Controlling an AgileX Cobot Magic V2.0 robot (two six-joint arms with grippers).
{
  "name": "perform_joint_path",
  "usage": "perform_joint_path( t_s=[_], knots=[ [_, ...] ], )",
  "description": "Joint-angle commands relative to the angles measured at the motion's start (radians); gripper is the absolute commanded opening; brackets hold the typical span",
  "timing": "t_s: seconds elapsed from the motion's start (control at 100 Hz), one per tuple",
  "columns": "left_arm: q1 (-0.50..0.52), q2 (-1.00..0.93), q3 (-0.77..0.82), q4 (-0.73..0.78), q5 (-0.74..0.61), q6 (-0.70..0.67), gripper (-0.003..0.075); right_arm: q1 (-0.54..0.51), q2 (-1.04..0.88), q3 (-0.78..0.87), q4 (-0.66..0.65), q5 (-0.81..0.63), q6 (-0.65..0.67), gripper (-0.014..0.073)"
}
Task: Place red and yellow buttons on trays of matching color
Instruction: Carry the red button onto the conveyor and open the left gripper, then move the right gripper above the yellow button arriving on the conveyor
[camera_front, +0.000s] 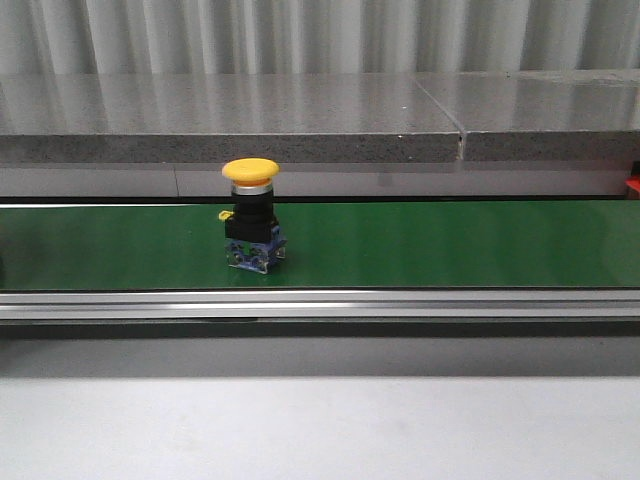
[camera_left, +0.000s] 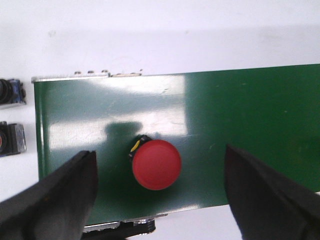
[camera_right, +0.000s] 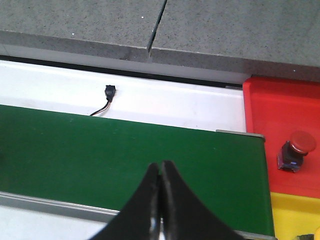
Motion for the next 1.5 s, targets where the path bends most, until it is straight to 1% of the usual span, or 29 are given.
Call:
perform_joint_path(
  t_s=[0.0, 0.08, 0.19, 0.36, 0.44, 0.53, 0.65, 0.72, 0.73, 0.74, 0.78, 0.79, 0.81, 0.87, 1.06, 1.23, 1.28, 1.33, 1.35, 1.38, 1.4, 1.43, 1.44, 1.45, 1.47, 1.48, 1.49],
  knots=[
    [-0.034, -0.101, -0.022, -0.016, -0.067, 0.009, 0.0513, -0.001, -0.004, -0.025, 0.008, -0.068, -0.006, -0.007],
    [-0.055, -0.181, 0.008, 0.01, -0.114, 0.009, 0.0513, -0.001, -0.004, -0.025, 0.008, -0.068, -0.006, -0.007],
    [-0.053, -0.282, 0.082, 0.02, -0.177, 0.009, 0.0513, -0.001, -0.004, -0.025, 0.008, -0.068, -0.006, -0.007],
    [-0.053, -0.459, 0.272, 0.046, -0.301, 0.0, 0.0512, -0.001, -0.004, -0.025, 0.008, -0.068, -0.006, -0.007],
    [-0.053, -0.545, 0.367, 0.056, -0.36, -0.04, 0.0501, -0.001, -0.004, -0.025, 0.008, -0.068, -0.006, -0.007],
    [-0.053, -0.644, 0.478, 0.08, -0.399, -0.049, 0.0447, -0.001, -0.004, -0.025, 0.008, -0.068, -0.006, -0.007],
    [-0.053, -0.761, 0.597, 0.113, -0.402, -0.049, 0.033, -0.001, -0.004, -0.025, 0.008, -0.069, -0.006, -0.007],
    [-0.053, -0.817, 0.651, 0.114, -0.402, -0.049, 0.0234, -0.001, -0.004, -0.025, 0.008, -0.07, -0.006, -0.007],
    [-0.053, -0.827, 0.66, 0.114, -0.402, -0.049, 0.02, -0.001, -0.004, -0.025, 0.008, -0.07, -0.006, -0.007],
    [-0.053, -0.832, 0.664, 0.114, -0.402, -0.049, 0.02, -0.001, -0.004, -0.025, 0.008, -0.071, -0.006, -0.007],
    [-0.053, -0.861, 0.686, 0.114, -0.402, -0.049, 0.0117, -0.001, -0.004, -0.025, 0.008, -0.077, -0.006, -0.007],
    [-0.053, -0.861, 0.69, 0.114, -0.402, -0.049, 0.0117, -0.001, -0.004, -0.025, 0.008, -0.079, -0.006, -0.007],
    [-0.053, -0.874, 0.7, 0.114, -0.402, -0.049, 0.0067, -0.001, -0.004, -0.025, 0.008, -0.084, -0.006, -0.007],
    [-0.053, -0.894, 0.713, 0.114, -0.402, -0.049, -0.0024, -0.001, -0.003, -0.025, 0.008, -0.089, -0.006, -0.007],
    [-0.053, -0.905, 0.718, 0.114, -0.389, -0.049, -0.0021, -0.001, -0.003, -0.025, 0.008, -0.085, -0.006, -0.007],
    [-0.053, -0.905, 0.718, 0.114, -0.389, -0.049, -0.0021, -0.001, -0.003, -0.025, 0.047, -0.036, -0.006, -0.006],
    [-0.053, -0.905, 0.718, 0.114, -0.389, -0.049, -0.0021, -0.001, -0.003, -0.025, 0.051, -0.012, -0.006, -0.0024],
    [-0.053, -0.905, 0.718, 0.114, -0.389, -0.049, -0.0021, -0.001, -0.003, -0.025, 0.051, 0.012, -0.006, 0.0049],
    [-0.053, -0.905, 0.718, 0.114, -0.389, -0.049, -0.0021, -0.001, -0.003, -0.025, 0.051, 0.023, -0.006, 0.0092],
    [-0.053, -0.905, 0.718, 0.114, -0.389, -0.049, -0.0021, -0.001, -0.003, -0.025, 0.051, 0.035, -0.006, 0.0178],
    [-0.053, -0.905, 0.718, 0.114, -0.389, -0.049, -0.0021, -0.001, -0.003, -0.025, 0.052, 0.043, -0.006, 0.0217],
    [-0.053, -0.905, 0.718, 0.114, -0.389, -0.049, -0.0021, -0.001, -0.003, -0.025, 0.054, 0.052, -0.006, 0.0324],
    [-0.053, -0.905, 0.718, 0.114, -0.389, -0.049, -0.0021, -0.001, -0.003, -0.025, 0.057, 0.056, -0.006, 0.0347],
    [-0.053, -0.905, 0.718, 0.114, -0.389, -0.049, -0.0021, -0.001, -0.003, -0.025, 0.06, 0.06, -0.006, 0.0393],
    [-0.053, -0.905, 0.718, 0.114, -0.389, -0.049, -0.0021, -0.001, -0.003, -0.025, 0.062, 0.064, -0.006, 0.044],
    [-0.053, -0.905, 0.718, 0.114, -0.389, -0.049, -0.0021, -0.001, -0.003, -0.025, 0.066, 0.066, -0.006, 0.0486],
    [-0.053, -0.905, 0.718, 0.114, -0.389, -0.049, -0.0021, -0.001, -0.003, -0.025, 0.068, 0.069, -0.006, 0.0508]
  ],
)
